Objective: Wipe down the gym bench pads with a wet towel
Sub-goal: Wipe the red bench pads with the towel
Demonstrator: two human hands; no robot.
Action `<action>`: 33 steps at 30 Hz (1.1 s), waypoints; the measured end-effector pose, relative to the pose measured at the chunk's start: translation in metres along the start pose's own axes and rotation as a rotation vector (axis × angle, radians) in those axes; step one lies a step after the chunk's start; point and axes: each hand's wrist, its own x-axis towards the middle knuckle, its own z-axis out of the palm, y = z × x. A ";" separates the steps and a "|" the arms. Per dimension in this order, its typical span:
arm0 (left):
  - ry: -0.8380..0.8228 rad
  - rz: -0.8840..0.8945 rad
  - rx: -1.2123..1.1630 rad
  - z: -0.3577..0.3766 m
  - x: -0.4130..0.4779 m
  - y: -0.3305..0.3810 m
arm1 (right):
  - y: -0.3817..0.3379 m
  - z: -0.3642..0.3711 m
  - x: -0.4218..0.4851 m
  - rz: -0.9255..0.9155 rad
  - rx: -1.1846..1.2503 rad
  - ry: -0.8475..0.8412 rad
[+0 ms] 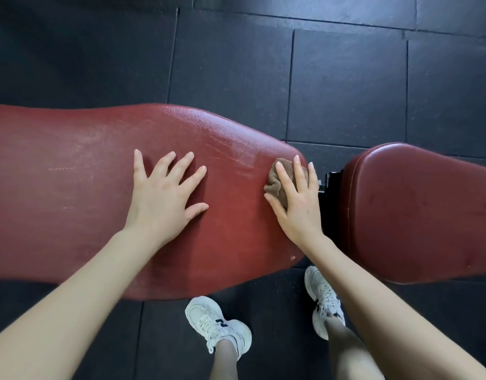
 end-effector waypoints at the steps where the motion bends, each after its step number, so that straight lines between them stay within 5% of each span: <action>1: 0.018 0.014 -0.005 0.000 0.000 -0.002 | -0.009 0.004 0.009 0.094 0.028 0.055; 5: 0.079 0.000 -0.026 -0.004 0.001 -0.012 | -0.066 0.015 0.061 0.331 0.044 0.128; 12: 0.009 -0.136 -0.058 -0.002 0.004 -0.023 | -0.129 0.034 0.117 -0.171 -0.076 0.061; 15: -0.009 -0.151 -0.057 -0.001 0.004 -0.021 | -0.070 0.019 0.094 -0.264 -0.042 0.039; 20: -0.020 -0.161 -0.060 0.002 0.003 -0.020 | -0.005 -0.005 0.053 -0.028 0.080 -0.019; 33: -0.139 -0.147 0.023 -0.003 -0.005 -0.012 | -0.081 0.013 -0.116 -0.065 -0.084 -0.085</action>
